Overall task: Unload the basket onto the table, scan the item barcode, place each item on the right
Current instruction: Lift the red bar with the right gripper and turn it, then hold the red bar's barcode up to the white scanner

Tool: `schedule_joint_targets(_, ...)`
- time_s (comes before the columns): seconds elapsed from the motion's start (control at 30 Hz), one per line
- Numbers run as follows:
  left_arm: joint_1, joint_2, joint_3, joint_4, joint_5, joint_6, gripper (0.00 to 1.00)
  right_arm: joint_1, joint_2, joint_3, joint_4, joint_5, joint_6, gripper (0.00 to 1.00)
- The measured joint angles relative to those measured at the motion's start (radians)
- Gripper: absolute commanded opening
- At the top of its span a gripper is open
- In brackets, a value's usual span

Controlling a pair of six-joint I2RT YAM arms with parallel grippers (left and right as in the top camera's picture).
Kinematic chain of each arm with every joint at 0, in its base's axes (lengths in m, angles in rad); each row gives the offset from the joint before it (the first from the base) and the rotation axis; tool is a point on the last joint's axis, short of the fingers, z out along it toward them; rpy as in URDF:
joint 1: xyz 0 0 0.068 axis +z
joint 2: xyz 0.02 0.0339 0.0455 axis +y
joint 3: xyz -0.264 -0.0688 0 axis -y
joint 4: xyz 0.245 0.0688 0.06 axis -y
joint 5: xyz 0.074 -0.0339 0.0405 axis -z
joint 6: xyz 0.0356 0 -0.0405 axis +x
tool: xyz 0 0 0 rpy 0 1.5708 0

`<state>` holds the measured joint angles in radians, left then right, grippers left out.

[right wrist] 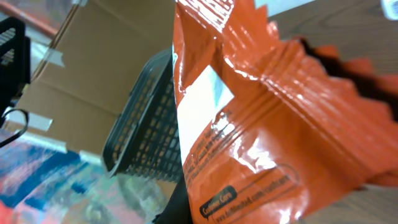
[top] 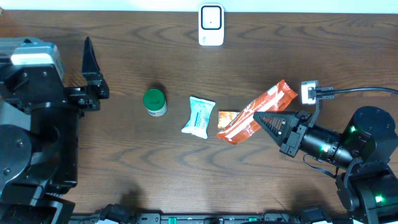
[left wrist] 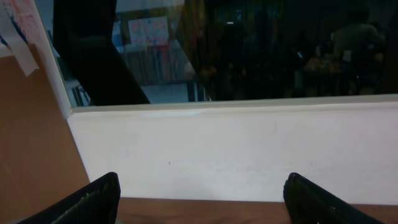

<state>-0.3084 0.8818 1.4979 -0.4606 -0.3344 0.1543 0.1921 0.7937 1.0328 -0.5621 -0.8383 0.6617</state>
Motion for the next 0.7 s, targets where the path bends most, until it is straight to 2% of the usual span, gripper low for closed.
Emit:
schedule_joint_targets(0.27, 0.000, -0.029, 0.000, 0.000, 0.000, 0.000, 0.84, 0.000, 0.000, 0.000, 0.002, -0.051, 0.003, 0.02)
schedule_joint_targets(0.53, 0.000, -0.034, 0.000, 0.000, 0.000, 0.000, 0.84, 0.000, 0.012, 0.000, 0.006, -0.049, 0.066, 0.02)
schedule_joint_targets(0.7, 0.000, -0.034, 0.000, 0.000, 0.000, 0.000, 0.84, 0.000, 0.047, 0.000, -0.014, 0.076, 0.082, 0.02)
